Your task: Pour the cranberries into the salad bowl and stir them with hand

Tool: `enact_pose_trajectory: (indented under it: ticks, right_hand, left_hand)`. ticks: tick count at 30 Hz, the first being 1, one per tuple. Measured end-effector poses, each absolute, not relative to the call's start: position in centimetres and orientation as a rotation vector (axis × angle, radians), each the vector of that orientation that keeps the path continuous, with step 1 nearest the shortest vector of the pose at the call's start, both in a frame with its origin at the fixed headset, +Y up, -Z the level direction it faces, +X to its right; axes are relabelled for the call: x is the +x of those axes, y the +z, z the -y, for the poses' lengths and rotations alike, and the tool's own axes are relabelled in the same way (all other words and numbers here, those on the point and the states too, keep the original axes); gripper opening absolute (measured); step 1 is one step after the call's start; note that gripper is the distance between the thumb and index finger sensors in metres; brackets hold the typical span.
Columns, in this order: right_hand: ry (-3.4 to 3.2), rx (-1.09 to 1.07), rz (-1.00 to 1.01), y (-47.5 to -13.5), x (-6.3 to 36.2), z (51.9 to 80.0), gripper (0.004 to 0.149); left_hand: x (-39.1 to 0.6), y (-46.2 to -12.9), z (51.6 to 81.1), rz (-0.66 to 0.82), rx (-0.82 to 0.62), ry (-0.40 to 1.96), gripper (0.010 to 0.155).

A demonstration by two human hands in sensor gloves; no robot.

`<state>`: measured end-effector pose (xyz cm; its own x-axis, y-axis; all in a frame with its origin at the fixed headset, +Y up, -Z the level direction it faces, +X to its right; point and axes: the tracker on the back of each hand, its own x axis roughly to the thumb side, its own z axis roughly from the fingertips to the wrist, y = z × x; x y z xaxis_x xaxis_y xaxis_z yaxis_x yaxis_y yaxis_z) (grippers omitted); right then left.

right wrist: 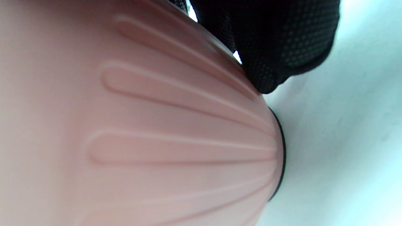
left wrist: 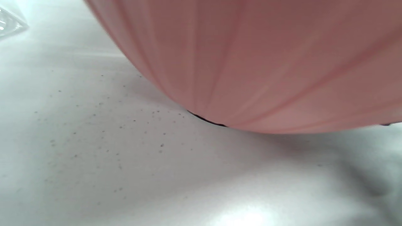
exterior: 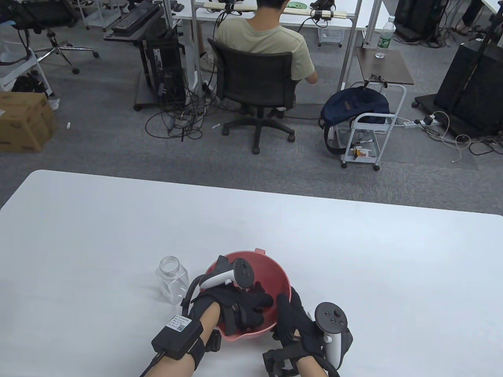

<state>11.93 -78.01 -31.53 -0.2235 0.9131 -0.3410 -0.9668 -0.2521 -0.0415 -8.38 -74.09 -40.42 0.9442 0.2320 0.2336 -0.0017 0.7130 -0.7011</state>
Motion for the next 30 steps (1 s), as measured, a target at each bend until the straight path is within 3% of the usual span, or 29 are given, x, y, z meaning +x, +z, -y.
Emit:
enact_pose_trajectory:
  ticks: [14, 30]
  right_hand:
    - [1.796, -0.347, -0.209, -31.51, 11.92, 78.03, 0.077]
    - [1.797, -0.344, -0.216, -31.61, 12.05, 78.03, 0.077]
  left_hand:
    - [-8.43, -40.38, 74.12, 0.311, -0.760, 0.140, 0.076]
    - [-8.67, -40.47, 73.86, 0.247, -0.734, 0.113, 0.070]
